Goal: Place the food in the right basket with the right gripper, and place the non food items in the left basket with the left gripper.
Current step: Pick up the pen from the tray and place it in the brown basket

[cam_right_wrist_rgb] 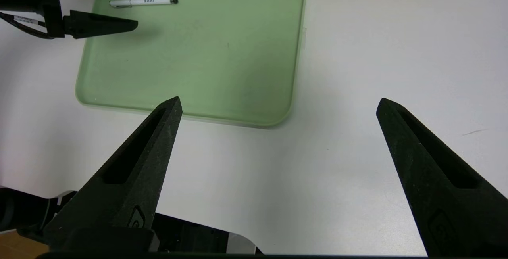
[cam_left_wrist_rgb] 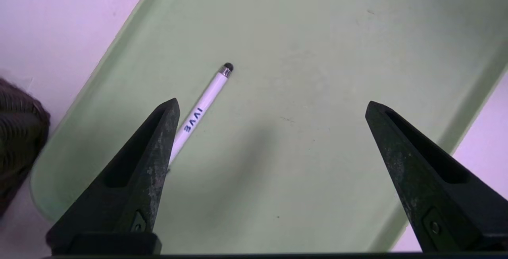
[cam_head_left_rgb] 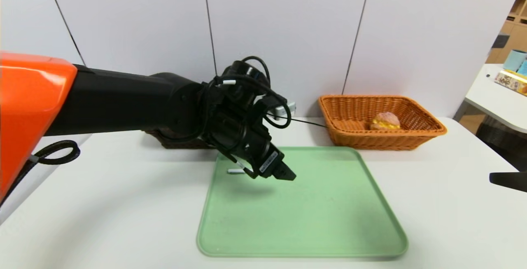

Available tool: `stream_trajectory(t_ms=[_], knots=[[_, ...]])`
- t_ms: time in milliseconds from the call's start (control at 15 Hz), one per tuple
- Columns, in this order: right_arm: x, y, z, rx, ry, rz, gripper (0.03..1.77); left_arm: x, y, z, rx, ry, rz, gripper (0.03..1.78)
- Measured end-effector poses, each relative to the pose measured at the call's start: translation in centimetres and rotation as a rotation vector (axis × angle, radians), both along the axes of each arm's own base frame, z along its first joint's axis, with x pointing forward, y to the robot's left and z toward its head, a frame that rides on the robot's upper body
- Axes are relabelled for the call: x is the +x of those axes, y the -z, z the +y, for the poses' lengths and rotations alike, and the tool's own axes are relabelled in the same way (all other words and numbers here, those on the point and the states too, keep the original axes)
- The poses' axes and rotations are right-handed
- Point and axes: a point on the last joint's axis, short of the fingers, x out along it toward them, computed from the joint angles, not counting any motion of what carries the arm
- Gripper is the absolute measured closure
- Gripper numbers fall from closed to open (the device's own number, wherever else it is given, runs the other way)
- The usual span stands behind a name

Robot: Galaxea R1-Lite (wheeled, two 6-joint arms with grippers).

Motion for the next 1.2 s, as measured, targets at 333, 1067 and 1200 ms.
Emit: stream_trajectory(t_ms=[333, 1067, 1200], knots=[[-0.2, 0.1, -0.1, 0.001, 0.000, -0.003, 0.10, 1.0, 1.1, 1.8, 0.000, 0.155, -0.050, 0.14], [-0.3, 0.4, -0.1, 0.000, 0.001, 0.007, 0.10, 3.8, 5.2, 2.1, 0.032, 0.127, -0.006, 0.12], [-0.2, 0.4, -0.1, -0.001, 0.000, 0.008, 0.10, 3.9, 5.7, 2.0, 0.036, 0.127, 0.007, 0.12]])
